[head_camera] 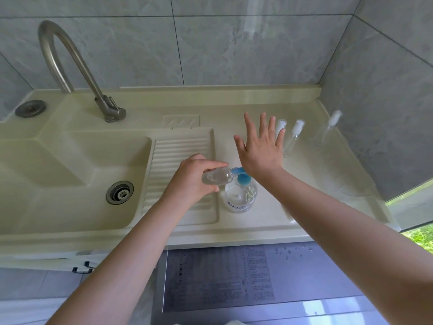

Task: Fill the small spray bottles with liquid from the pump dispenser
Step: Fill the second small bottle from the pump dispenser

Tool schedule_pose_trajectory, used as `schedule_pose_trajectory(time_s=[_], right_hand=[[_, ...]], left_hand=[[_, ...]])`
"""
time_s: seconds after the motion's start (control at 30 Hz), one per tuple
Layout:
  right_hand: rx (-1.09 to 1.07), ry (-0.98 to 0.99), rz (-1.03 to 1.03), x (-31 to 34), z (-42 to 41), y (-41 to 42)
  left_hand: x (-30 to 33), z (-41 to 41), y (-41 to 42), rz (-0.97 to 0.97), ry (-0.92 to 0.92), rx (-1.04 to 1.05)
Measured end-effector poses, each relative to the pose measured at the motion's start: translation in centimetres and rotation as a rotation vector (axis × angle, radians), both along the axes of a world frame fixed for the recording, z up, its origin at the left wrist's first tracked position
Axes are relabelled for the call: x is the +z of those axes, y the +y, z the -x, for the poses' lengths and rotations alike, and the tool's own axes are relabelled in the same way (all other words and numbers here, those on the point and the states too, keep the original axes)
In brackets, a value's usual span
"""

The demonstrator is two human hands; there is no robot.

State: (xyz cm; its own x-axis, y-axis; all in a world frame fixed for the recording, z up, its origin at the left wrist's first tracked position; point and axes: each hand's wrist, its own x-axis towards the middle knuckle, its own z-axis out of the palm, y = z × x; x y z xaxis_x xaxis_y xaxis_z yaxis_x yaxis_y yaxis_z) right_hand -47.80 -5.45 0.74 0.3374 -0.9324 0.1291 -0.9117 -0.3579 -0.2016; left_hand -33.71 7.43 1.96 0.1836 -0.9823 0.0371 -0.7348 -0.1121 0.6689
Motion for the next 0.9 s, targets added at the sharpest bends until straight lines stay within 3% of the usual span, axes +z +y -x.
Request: schedule_pose_trajectory(time_s=[0.9], right_hand=[[0.036,-0.053,0.216,0.5,0.3,0.6]], left_hand=[[-0.3,0.1,0.3,0.006,0.006,0.004]])
